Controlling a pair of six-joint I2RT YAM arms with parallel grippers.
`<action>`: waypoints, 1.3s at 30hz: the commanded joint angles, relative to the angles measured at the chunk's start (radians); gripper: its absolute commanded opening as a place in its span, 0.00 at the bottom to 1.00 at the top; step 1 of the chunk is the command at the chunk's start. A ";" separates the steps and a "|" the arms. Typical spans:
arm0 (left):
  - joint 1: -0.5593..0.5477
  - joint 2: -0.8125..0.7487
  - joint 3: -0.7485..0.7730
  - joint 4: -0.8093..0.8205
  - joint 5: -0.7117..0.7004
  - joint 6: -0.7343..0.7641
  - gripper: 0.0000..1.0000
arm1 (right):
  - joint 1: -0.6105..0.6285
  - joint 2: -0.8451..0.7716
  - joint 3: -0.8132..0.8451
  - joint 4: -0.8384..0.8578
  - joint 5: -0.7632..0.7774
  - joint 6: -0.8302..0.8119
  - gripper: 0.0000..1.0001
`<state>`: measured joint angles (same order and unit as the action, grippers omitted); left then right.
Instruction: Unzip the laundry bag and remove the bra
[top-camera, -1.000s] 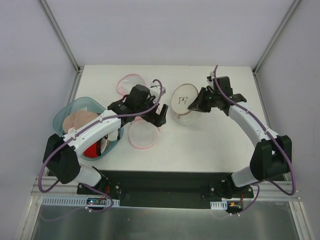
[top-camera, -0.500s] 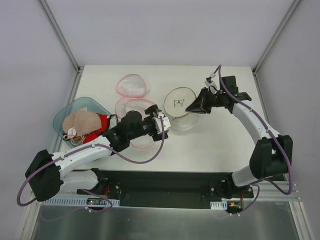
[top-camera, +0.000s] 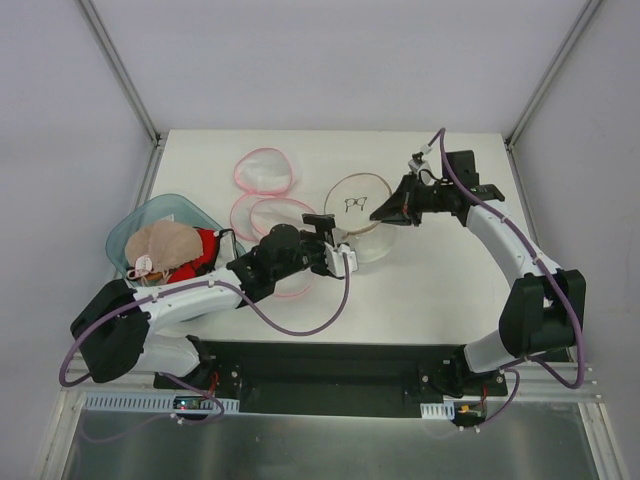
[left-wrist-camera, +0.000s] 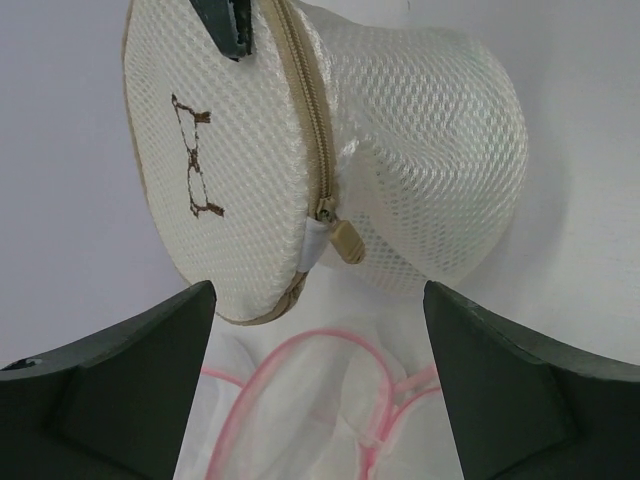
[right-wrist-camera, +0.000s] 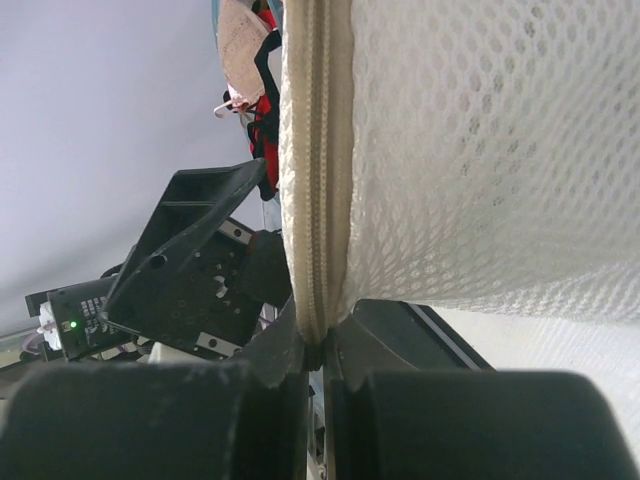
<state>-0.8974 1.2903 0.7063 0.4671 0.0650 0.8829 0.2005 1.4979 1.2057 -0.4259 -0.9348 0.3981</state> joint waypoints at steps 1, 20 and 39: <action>-0.006 0.021 0.041 0.088 0.004 0.091 0.81 | -0.007 -0.041 0.003 0.044 -0.062 0.016 0.01; 0.002 0.047 0.316 -0.297 0.035 -0.125 0.00 | -0.029 -0.079 0.018 0.006 0.016 -0.031 0.90; 0.035 0.328 0.841 -0.958 0.134 -0.933 0.00 | 0.068 -0.567 -0.087 -0.057 0.668 -0.157 0.50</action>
<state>-0.8753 1.5532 1.4746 -0.3801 0.1352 0.1734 0.1963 0.9157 1.1522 -0.4892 -0.3328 0.2611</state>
